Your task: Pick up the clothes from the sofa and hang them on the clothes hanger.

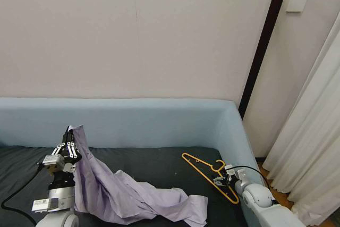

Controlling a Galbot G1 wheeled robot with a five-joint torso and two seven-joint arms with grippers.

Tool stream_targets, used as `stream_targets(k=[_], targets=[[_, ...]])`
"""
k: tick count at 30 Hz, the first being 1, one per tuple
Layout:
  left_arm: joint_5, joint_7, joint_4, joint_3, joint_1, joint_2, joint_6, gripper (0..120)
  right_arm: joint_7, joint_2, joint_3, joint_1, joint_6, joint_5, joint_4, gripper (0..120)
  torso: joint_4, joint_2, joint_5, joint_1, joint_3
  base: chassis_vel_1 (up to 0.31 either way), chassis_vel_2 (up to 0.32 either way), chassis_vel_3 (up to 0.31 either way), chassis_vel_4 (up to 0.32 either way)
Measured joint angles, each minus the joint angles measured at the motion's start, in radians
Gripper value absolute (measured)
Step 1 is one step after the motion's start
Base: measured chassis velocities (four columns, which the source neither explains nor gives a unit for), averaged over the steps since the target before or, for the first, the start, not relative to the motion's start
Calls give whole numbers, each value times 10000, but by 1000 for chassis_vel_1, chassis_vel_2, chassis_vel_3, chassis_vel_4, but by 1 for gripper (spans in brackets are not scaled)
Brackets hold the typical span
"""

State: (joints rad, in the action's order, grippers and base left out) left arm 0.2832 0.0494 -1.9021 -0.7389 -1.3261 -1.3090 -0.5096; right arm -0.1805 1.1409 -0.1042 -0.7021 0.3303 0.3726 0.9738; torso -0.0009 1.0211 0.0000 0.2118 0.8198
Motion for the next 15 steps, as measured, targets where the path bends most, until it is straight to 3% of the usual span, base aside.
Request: stream_targets(k=[9,15], targets=[[94,84,-273,-190,-157,84,1,0,-440,538,-392,674,22,-73,-1542,100,2,1,-1,0,0,0,0,0,0],[138,105,-405,-225,-207,137,15,0,-587,810,-692,843,156,-314,-2037,86,-3,1,-3,0,-1,0,0,0,0]])
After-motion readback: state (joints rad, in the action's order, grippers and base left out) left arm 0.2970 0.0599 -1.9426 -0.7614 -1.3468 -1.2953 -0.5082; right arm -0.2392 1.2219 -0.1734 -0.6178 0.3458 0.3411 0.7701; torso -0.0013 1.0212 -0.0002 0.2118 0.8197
